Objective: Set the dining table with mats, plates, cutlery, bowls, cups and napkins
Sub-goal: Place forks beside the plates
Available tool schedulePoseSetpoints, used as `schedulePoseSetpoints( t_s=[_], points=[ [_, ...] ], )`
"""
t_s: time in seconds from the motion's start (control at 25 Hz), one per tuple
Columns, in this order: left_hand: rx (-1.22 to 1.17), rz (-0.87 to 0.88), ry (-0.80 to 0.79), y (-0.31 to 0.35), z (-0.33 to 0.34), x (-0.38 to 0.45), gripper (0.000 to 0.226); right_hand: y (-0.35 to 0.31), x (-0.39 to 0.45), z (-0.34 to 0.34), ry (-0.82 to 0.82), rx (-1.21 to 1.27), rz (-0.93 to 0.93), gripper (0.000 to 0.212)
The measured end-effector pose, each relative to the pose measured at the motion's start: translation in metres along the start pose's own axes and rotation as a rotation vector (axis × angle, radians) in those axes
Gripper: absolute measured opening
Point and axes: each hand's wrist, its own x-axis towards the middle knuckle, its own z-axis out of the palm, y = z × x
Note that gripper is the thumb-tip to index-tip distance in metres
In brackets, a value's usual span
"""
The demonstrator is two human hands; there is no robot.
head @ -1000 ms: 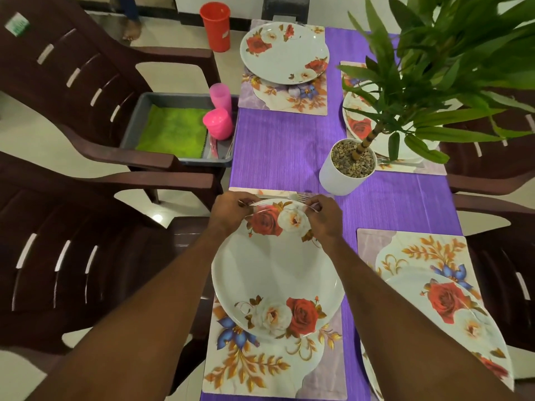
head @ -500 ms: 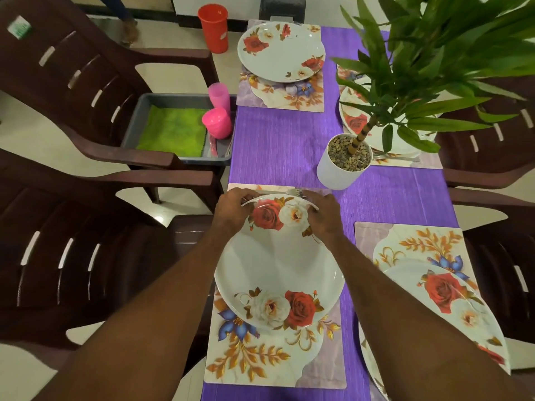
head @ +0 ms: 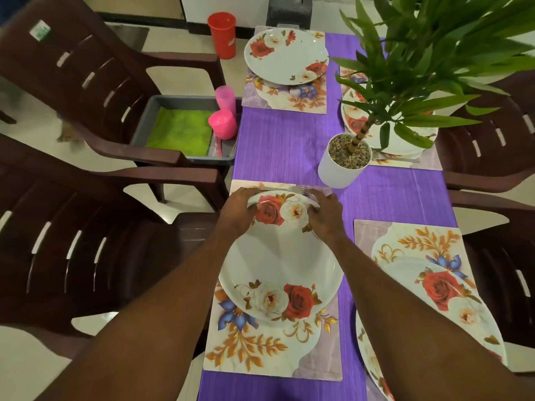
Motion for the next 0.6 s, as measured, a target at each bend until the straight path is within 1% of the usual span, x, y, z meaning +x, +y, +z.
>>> schedulePoseSetpoints(
  t_s=[0.08, 0.16, 0.24, 0.4, 0.52, 0.6],
  points=[
    [0.087, 0.03, 0.025, -0.001, -0.001, -0.01, 0.043, -0.005, -0.016, -0.006, 0.078, -0.126, -0.051, 0.045],
    [0.287, 0.103, 0.045, -0.006, -0.003, -0.02, 0.053, -0.012, -0.033, -0.006, 0.154, -0.282, -0.187, 0.048],
    [0.406, 0.162, 0.058, -0.009, -0.006, -0.029, 0.06, -0.023, -0.042, -0.001, 0.164, -0.353, -0.271, 0.052],
    [0.473, 0.174, 0.162, -0.006, -0.037, -0.051, 0.063, -0.075, -0.054, 0.007, 0.119, -0.358, -0.315, 0.057],
    [0.444, 0.12, 0.282, -0.007, -0.075, -0.077, 0.059, -0.133, -0.072, 0.019, 0.159, -0.305, -0.367, 0.061],
    [0.443, 0.088, 0.335, -0.017, -0.108, -0.098, 0.061, -0.176, -0.088, 0.033, 0.167, -0.238, -0.394, 0.065]
  ],
)
